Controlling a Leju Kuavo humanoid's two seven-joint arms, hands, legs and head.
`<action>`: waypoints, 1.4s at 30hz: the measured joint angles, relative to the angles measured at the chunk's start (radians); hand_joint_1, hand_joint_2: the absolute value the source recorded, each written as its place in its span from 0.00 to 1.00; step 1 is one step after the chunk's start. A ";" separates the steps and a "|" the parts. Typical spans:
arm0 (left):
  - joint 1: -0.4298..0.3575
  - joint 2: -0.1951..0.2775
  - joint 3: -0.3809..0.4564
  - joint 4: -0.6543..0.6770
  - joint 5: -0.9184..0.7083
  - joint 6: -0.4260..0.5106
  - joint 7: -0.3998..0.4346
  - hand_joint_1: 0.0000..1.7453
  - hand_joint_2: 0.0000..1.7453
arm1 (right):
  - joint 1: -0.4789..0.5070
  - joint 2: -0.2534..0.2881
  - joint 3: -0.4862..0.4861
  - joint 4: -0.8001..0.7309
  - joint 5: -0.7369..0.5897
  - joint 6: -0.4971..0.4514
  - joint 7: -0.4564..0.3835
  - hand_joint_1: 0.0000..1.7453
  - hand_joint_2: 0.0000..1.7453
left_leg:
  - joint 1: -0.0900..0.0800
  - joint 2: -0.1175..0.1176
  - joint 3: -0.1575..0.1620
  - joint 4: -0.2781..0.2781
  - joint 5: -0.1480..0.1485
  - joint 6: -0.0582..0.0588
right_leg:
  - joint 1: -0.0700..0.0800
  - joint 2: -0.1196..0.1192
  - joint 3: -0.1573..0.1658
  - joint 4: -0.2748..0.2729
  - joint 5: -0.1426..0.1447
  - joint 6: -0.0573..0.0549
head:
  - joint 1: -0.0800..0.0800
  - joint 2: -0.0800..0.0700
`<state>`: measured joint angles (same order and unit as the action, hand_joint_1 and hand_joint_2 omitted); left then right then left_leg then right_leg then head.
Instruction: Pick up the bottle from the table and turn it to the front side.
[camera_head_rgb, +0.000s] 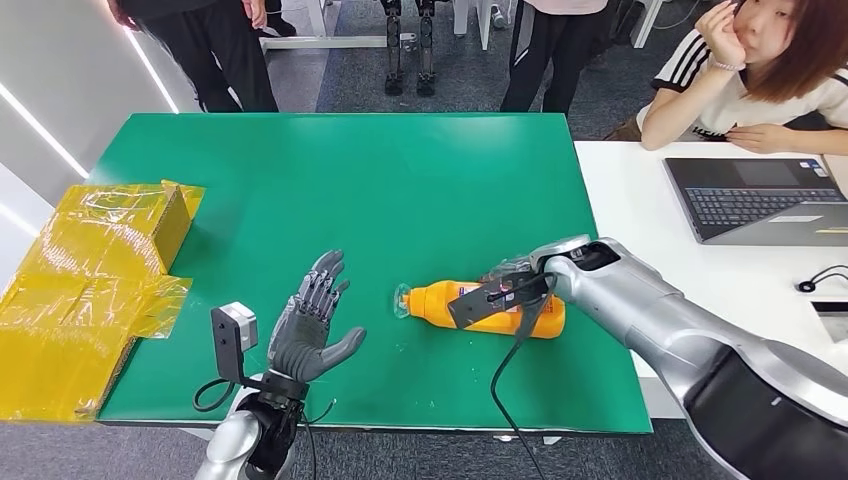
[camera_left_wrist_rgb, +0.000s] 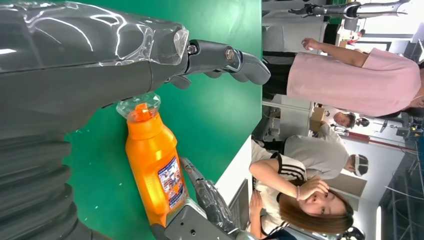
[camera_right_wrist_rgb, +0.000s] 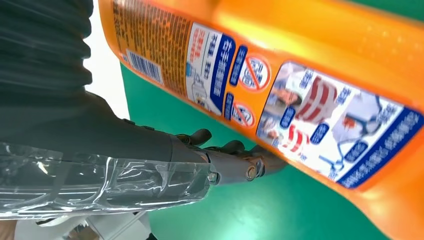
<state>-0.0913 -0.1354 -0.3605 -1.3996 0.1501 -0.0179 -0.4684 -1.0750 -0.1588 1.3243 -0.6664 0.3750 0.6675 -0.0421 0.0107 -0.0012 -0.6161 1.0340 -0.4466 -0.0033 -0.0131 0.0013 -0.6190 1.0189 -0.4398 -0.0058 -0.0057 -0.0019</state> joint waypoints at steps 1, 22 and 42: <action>0.001 0.000 0.000 0.000 0.002 0.000 0.002 0.00 1.00 | 0.000 -0.002 0.006 -0.001 0.001 -0.002 0.002 0.00 1.00 | 0.000 0.000 0.000 0.000 0.000 0.000 | 0.000 0.000 0.000 0.000 0.000 0.000 | 0.000 0.000; 0.066 -0.001 0.020 -0.049 0.009 0.010 0.008 0.00 1.00 | 0.005 -0.046 0.156 -0.076 0.215 -0.164 0.051 1.00 1.00 | 0.000 0.000 0.000 0.000 0.000 0.000 | 0.000 0.000 0.000 0.000 0.000 0.000 | 0.000 0.000; 0.071 -0.009 0.025 -0.058 -0.012 0.012 0.004 0.00 1.00 | 0.073 -0.043 0.112 -0.057 0.152 -0.289 0.004 1.00 1.00 | 0.001 0.002 0.012 0.000 -0.001 0.001 | 0.000 0.001 0.011 -0.002 -0.001 0.000 | 0.000 0.000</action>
<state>-0.0205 -0.1445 -0.3352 -1.4574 0.1377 -0.0057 -0.4648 -1.0023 -0.2014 1.4364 -0.7231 0.5271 0.3781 -0.0381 0.0112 0.0004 -0.6040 1.0335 -0.4479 -0.0027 -0.0127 0.0027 -0.6076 1.0174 -0.4406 -0.0056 -0.0057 -0.0019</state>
